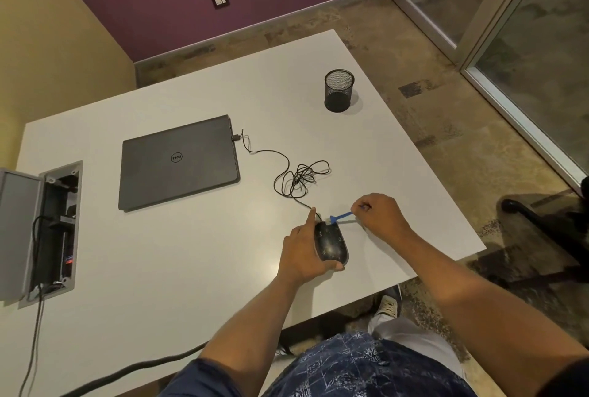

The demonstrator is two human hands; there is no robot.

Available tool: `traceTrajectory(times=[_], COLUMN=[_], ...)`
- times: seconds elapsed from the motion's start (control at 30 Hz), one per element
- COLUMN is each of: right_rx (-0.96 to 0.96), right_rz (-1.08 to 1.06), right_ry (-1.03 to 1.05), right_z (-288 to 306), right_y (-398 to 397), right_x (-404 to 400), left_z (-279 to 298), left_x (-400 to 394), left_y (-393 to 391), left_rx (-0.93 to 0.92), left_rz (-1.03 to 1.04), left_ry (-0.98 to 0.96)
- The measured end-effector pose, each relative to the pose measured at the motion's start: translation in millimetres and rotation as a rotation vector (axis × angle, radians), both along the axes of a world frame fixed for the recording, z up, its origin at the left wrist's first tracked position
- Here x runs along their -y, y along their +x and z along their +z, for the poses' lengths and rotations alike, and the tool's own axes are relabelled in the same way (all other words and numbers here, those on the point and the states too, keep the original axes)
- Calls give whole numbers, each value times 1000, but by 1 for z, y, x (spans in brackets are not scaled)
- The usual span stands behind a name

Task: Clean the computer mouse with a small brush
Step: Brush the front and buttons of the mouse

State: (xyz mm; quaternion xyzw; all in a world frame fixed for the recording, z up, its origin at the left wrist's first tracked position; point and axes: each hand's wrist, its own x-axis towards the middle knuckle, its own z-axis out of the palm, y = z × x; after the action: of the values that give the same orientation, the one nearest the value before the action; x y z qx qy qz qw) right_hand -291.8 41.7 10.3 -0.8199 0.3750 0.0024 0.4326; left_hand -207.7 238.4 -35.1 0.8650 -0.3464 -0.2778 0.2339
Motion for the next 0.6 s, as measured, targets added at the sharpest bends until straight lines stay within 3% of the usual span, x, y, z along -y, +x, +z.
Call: traceTrajectory(times=[0.13,0.3,0.6], right_rx=[0,-89,-123], right_rz=[-62,92,100], right_ry=[-59,-15,-46], right_z=[2,2,-1], right_y=[12,27,31], right_x=[7,0,1], left_z=[0,2,-2], left_x=[1,2,2], left_y=[1,1,2], left_rx=[-4,-9,1], left_rz=[-1,21,24], left_ry=[15,-4,18])
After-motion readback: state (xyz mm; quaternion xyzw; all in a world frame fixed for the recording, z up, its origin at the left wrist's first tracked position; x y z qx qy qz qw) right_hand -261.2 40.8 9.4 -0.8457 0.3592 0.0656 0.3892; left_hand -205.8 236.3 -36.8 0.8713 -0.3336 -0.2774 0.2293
